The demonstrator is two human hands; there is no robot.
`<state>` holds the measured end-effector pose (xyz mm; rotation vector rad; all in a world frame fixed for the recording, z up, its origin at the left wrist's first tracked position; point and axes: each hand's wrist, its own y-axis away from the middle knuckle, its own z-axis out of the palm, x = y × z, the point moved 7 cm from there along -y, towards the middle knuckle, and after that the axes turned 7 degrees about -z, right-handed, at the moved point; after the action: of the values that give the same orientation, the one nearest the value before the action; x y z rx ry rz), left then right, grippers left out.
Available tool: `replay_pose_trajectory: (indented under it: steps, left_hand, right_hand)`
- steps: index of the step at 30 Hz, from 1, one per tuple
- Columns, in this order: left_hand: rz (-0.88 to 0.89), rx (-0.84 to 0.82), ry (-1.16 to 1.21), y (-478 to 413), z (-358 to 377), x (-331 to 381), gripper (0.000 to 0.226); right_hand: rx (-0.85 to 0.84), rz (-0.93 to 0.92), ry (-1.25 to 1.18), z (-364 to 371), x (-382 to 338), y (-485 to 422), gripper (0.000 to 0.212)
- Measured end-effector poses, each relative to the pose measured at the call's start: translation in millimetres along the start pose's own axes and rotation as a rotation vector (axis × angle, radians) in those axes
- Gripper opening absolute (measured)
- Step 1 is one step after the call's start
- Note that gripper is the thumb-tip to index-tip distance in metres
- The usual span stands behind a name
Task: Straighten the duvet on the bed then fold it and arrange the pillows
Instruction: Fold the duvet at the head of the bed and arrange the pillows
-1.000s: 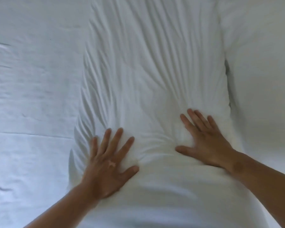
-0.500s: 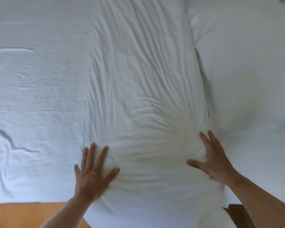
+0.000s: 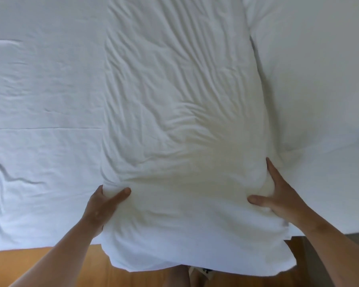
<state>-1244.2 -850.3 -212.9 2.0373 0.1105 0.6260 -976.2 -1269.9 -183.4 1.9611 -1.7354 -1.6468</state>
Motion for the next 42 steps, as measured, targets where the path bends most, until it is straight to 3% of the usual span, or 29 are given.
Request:
replay_pose_trajectory:
  steps: [3, 8, 12, 15, 18, 21, 24, 28, 31, 36, 40, 42]
  left_hand:
    - [0.022, 0.156, -0.168, 12.5, 9.2, 13.8, 0.073]
    - [0.093, 0.296, -0.454, 46.3, -5.2, 39.3, 0.071]
    - [0.148, 0.380, -0.540, 63.6, -26.2, 43.6, 0.077]
    - [0.096, 0.363, -0.507, 55.9, -5.9, 31.3, 0.079]
    - [0.038, 0.236, -0.423, 35.2, 3.6, 15.9, 0.077]
    - [-0.035, -0.059, -0.191, 21.9, -9.8, -16.9, 0.090]
    - [-0.069, -0.314, 0.090, 18.0, -8.5, -36.8, 0.097]
    - [-0.038, -0.300, 0.248, 14.1, 5.1, -35.9, 0.082]
    - [-0.041, -0.278, 0.261, 23.2, 17.8, -36.9, 0.073]
    - [0.101, 0.013, 0.110, 46.6, -2.1, -22.4, 0.079]
    - [0.179, 0.007, 0.061, 104.2, -28.1, 13.6, 0.053]
    - [0.205, 0.005, 0.075, 129.7, -43.2, 28.1, 0.051]
  right_hand:
    - [0.056, -0.013, 0.006, 3.6, -10.8, -4.2, 0.130]
    - [0.102, -0.054, 0.094, -14.2, -23.9, -6.9, 0.095]
    - [0.154, -0.090, -0.090, -61.6, -26.9, 5.3, 0.065]
    - [0.181, -0.031, -0.064, -48.7, -9.2, 8.6, 0.074]
    - [0.196, 0.040, -0.047, -27.3, 12.1, 8.6, 0.091]
    - [0.194, 0.132, -0.134, -20.3, 31.9, 12.4, 0.106]
    - [0.116, 0.136, -0.244, -7.2, 31.2, 26.1, 0.094]
    - [-0.041, 0.112, -0.320, -2.1, 20.0, 28.0, 0.094]
    - [-0.035, 0.121, -0.371, 2.9, 14.1, 27.3, 0.087]
    - [-0.006, 0.172, -0.526, 11.3, 0.9, 52.5, 0.087]
    - [0.081, 0.084, -0.489, -27.8, -42.4, 94.3, 0.080]
    - [0.115, 0.029, -0.457, -42.2, -65.2, 115.8, 0.078]
